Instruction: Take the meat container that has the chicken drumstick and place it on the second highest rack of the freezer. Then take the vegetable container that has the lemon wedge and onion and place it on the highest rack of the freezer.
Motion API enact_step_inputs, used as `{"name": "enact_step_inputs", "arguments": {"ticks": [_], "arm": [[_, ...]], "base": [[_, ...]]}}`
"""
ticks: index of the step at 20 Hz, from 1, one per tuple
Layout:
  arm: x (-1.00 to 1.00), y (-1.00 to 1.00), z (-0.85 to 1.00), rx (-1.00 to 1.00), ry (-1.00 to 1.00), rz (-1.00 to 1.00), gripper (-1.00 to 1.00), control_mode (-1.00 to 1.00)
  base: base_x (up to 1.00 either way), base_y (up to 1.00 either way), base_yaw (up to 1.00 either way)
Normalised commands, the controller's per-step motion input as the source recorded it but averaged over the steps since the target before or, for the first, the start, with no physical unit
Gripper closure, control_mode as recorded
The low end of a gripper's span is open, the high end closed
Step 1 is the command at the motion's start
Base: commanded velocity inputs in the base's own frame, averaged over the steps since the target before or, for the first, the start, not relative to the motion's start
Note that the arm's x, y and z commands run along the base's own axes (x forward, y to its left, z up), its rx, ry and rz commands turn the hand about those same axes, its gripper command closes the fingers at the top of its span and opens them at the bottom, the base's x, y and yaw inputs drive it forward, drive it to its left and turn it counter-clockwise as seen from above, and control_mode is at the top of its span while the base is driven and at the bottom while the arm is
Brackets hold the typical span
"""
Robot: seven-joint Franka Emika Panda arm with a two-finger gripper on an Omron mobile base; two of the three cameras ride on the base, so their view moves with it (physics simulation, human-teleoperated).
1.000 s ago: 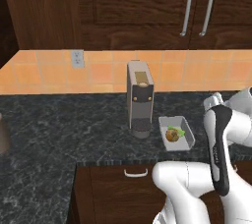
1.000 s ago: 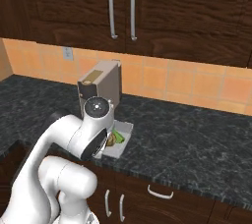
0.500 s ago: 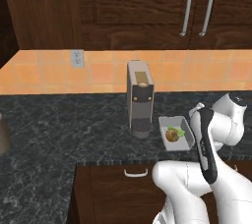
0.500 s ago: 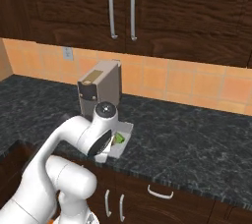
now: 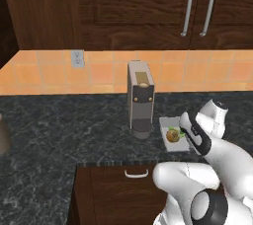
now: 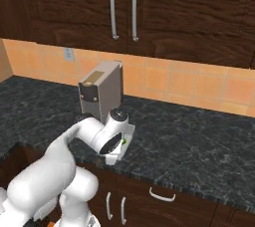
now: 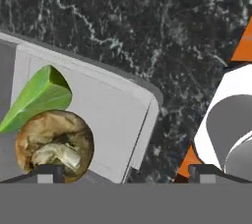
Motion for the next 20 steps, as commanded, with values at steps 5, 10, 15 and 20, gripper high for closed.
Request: {"name": "enact_step_inputs", "arguments": {"ticks": [5, 10, 15, 20], "arm": [[0.36, -0.11, -0.43, 0.04, 0.12, 0.0, -1.0, -1.0], [0.0, 0.0, -0.64, 0.0, 0.06, 0.0, -1.0, -1.0], [0.0, 0.08, -0.84, -0.01, 0.11, 0.0, -1.0, -1.0], [0.0, 0.43, -0.92, -0.11, 0.17, 0.0, 1.0, -1.0]], "base": [[0.0, 0.0, 0.0], [0.0, 0.0, 0.0], [0.0, 0.0, 0.0], [0.0, 0.0, 0.0]]}}
